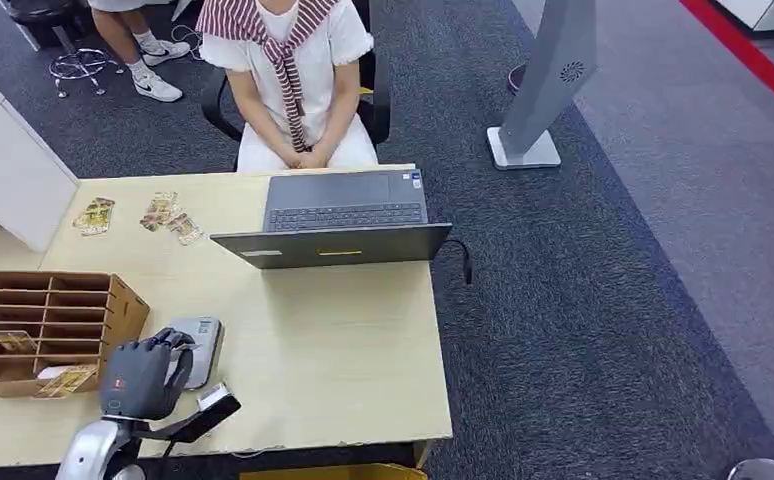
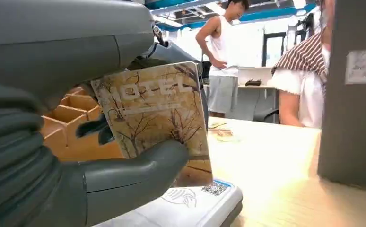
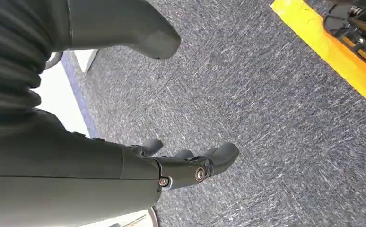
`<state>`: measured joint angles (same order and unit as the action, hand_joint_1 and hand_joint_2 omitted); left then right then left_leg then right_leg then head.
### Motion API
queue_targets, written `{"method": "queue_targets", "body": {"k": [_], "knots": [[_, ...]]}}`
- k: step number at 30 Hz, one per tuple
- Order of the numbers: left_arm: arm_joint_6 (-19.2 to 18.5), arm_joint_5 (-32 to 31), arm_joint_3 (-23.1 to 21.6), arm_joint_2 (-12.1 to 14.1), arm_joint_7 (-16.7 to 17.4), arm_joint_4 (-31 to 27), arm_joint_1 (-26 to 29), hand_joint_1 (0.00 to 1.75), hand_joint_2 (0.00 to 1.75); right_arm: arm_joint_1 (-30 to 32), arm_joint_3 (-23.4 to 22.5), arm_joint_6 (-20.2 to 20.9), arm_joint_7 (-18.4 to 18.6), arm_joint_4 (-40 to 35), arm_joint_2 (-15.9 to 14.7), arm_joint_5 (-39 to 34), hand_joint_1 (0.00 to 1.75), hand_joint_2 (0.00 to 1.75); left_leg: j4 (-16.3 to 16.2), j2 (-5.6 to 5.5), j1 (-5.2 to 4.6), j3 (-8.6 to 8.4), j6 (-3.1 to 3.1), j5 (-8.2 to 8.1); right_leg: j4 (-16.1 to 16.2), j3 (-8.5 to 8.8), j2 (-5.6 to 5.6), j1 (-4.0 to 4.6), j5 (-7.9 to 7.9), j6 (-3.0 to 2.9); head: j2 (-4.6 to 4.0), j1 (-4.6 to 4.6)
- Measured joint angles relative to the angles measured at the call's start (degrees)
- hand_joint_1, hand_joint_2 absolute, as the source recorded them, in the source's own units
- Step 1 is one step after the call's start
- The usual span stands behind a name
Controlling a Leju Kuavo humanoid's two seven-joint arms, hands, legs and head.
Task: Pass the card to the sensor for recognition and then transmit it.
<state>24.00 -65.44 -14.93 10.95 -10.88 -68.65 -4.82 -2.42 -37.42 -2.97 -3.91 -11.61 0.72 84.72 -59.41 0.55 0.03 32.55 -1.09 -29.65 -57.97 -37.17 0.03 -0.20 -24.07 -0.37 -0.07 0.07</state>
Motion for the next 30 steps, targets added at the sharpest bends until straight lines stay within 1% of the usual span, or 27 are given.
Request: {"method": "queue_targets", "body": {"k": [7, 13, 18, 24, 27, 30], "knots": [[0.37, -0.41, 0.57, -0.81, 0.41, 4.00, -3.16, 1.75, 1.75, -0.01, 0.28, 0.09, -0.57, 0.02, 0.00, 0.07, 0.00, 1.75, -0.01, 0.00, 0.00, 0.00, 0.00, 0.00, 0.00, 0.00, 0.00, 0.00, 0.01, 0.01, -0.02, 0.00], [0.37, -0.48, 0.70, -1.27, 0.44, 5.57, -4.28, 1.75, 1.75, 0.00, 0.31, 0.18, -0.68, 0.02, -0.02, 0.11, 0.00, 1.75, -0.01, 0.00, -0.01, 0.00, 0.00, 0.00, 0.00, 0.00, 0.00, 0.00, 0.00, 0.01, 0.00, 0.00], [-0.05, -1.44, 0.70, -1.66, 0.50, 6.51, -5.35, 1.75, 1.75, -0.05, 0.44, 0.74, -1.75, 0.04, -0.07, 0.76, 0.00, 1.75, -0.01, 0.00, -0.01, 0.00, 0.00, 0.00, 0.00, 0.00, 0.00, 0.00, 0.00, 0.01, 0.00, -0.02], [-3.26, -3.10, 0.68, -2.03, 2.41, 8.81, -6.98, 1.75, 1.75, -0.21, 0.52, 1.03, -1.77, 0.04, -0.09, 0.81, 0.00, 1.75, -0.01, 0.01, -0.01, -0.01, 0.00, 0.00, 0.00, 0.00, 0.01, 0.00, 0.01, 0.00, -0.02, -0.02], [-5.90, -3.45, 0.68, -2.08, 3.58, 10.37, -8.15, 1.75, 1.75, -0.25, 0.52, 1.22, -1.66, 0.04, -0.09, 0.85, 0.00, 1.75, 0.00, -0.02, 0.00, -0.02, -0.01, 0.01, -0.01, 0.03, -0.02, 0.00, 0.01, 0.00, -0.02, 0.00], [-6.86, -3.56, 0.68, -2.08, 4.07, 11.56, -9.18, 1.75, 1.75, -0.35, 0.52, 1.29, -1.62, 0.04, -0.09, 0.87, 0.00, 1.75, 0.00, -0.03, 0.00, -0.03, -0.01, 0.00, -0.01, 0.04, -0.05, -0.01, 0.01, 0.00, 0.00, -0.02]]}}
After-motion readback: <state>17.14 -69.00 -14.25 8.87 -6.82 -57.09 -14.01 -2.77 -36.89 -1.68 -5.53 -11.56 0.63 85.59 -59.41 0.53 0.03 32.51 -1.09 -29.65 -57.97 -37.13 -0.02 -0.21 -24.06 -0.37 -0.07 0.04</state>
